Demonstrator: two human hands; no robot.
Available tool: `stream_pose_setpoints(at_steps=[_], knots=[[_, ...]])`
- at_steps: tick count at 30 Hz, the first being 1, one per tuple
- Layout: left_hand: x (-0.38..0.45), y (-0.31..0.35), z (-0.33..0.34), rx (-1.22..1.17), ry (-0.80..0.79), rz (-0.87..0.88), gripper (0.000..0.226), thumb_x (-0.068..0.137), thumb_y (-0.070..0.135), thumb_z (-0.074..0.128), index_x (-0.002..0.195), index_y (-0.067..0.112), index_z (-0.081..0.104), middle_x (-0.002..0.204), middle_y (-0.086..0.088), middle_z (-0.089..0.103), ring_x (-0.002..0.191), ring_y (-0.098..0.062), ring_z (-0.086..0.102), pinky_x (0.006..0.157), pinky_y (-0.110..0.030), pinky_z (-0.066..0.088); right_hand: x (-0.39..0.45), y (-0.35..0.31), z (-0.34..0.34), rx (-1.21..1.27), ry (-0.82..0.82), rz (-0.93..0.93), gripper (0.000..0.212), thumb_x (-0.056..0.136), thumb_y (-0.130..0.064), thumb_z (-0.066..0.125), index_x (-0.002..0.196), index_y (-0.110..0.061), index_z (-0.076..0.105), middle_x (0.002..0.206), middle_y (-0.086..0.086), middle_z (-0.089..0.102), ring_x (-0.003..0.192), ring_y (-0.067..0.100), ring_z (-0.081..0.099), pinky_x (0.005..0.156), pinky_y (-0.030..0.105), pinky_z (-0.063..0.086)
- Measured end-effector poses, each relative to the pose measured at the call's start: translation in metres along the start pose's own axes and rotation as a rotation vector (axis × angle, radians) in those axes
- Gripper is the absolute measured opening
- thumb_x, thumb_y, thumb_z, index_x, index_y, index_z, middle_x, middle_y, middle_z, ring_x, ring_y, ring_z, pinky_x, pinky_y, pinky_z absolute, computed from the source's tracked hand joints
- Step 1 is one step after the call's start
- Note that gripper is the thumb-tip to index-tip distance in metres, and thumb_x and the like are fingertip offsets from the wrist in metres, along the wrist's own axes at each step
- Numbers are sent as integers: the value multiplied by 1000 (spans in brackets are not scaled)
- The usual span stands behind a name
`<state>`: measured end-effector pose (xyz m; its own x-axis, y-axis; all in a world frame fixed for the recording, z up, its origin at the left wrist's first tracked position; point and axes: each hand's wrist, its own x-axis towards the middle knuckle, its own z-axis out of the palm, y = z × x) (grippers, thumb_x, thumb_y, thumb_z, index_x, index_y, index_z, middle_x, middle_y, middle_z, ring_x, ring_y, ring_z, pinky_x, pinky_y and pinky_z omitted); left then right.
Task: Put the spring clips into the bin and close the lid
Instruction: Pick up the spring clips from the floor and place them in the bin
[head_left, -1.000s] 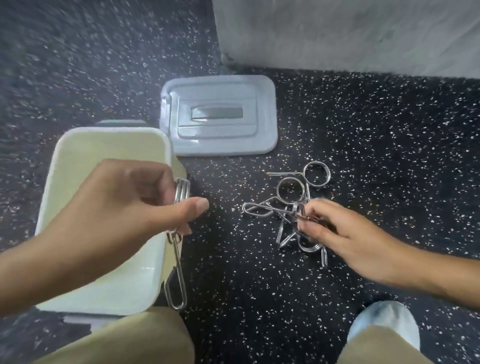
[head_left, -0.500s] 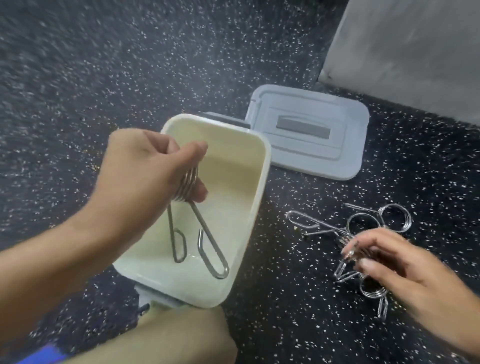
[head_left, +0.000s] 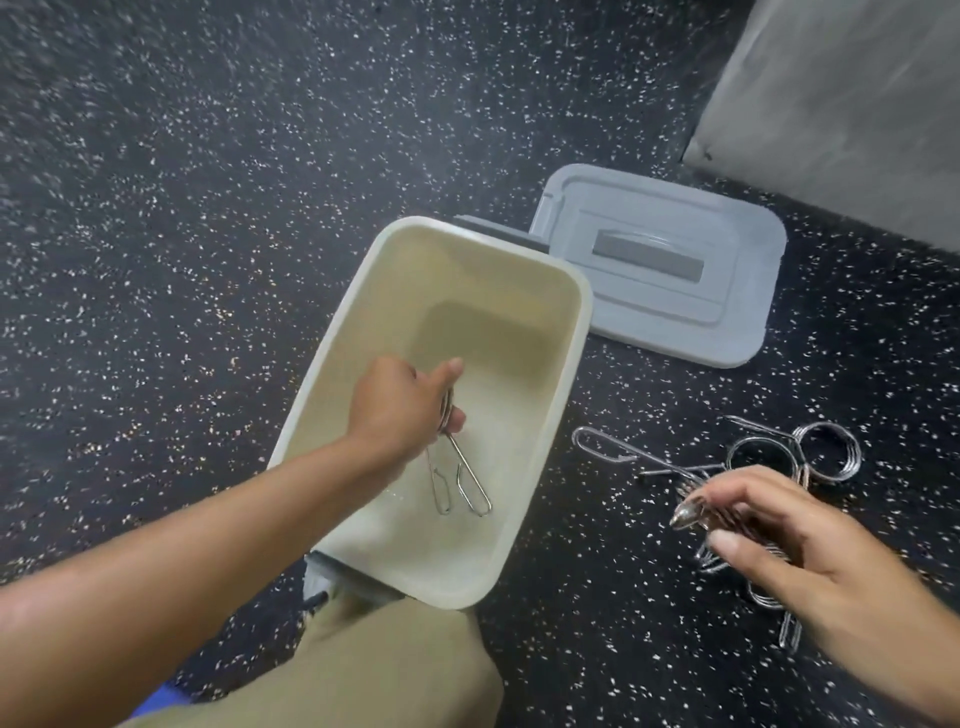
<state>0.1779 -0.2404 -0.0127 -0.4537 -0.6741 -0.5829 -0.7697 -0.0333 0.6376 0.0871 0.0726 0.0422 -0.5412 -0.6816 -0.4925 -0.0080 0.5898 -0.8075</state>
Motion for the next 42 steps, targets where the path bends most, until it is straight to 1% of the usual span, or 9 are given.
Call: stream_pose_setpoints(at_steps=[6, 9, 12, 15, 19, 27, 30, 35, 42], knots=[[4, -23, 2, -22, -54, -52, 35, 77, 17, 68, 48, 5, 52, 58, -12, 60, 67, -27, 65, 67, -35, 44, 0, -2, 0, 36, 3, 40, 37, 93, -7, 62, 117, -35, 66, 113, -10, 65, 110, 14, 60, 94, 33, 45], [2, -32, -4, 127, -64, -39, 22, 73, 16, 65, 76, -6, 68, 64, -7, 51, 59, -21, 38, 60, -32, 30, -3, -6, -1, 75, 18, 56, 54, 92, 13, 57, 109, -36, 70, 106, -10, 68, 100, 12, 65, 85, 23, 50], [-3, -32, -8, 246, -63, -28, 32, 74, 19, 59, 95, -4, 67, 62, -1, 50, 55, -25, 36, 54, -32, 31, -4, -15, -3, 106, 38, 56, 70, 84, 30, 47, 99, -32, 75, 101, -6, 74, 96, 11, 69, 79, 14, 50], [-9, -31, -8, 299, -89, -43, 48, 86, 22, 64, 130, 9, 52, 93, -4, 69, 82, -29, 64, 70, -37, 47, -3, -26, -3, 126, 41, 42, 75, 82, 33, 43, 92, -33, 79, 102, -6, 77, 99, 8, 71, 82, 12, 51], [-15, -29, -7, 320, -120, -33, 60, 93, 25, 63, 147, 10, 42, 115, -4, 62, 110, -30, 62, 94, -40, 50, 2, -35, 1, 153, 36, 55, 65, 86, 24, 55, 94, -36, 79, 98, -3, 78, 91, 8, 71, 71, 14, 52], [-31, -19, -17, 421, -245, -50, 59, 99, 39, 55, 149, 11, 47, 147, -9, 56, 133, -27, 53, 100, -31, 39, 25, -68, 8, 142, 145, 83, 21, 68, -38, 80, 87, -33, 73, 77, 15, 71, 56, 9, 50, 54, 22, 41], [-43, -13, -30, 462, -286, -15, 49, 99, 44, 53, 139, 16, 55, 140, -4, 60, 123, -26, 57, 94, -31, 42, 31, -81, 6, 73, 115, 79, 13, 79, -31, 78, 91, -34, 73, 78, 17, 71, 59, 23, 52, 61, 29, 41], [-56, -12, -55, 411, -306, 67, 35, 97, 46, 54, 123, 24, 65, 126, 6, 67, 114, -15, 61, 95, -30, 45, 40, -112, -2, -16, 12, 13, 38, 87, -8, 59, 91, -39, 80, 78, 9, 72, 74, 33, 64, 68, 33, 49], [-60, -17, -72, 356, -384, 93, 25, 96, 48, 53, 101, 28, 66, 105, 12, 71, 99, -13, 65, 95, -37, 50, 72, -158, 15, 21, 42, 54, 22, 66, -46, 79, 74, -26, 84, 66, 15, 69, 62, 25, 56, 66, 37, 45]])
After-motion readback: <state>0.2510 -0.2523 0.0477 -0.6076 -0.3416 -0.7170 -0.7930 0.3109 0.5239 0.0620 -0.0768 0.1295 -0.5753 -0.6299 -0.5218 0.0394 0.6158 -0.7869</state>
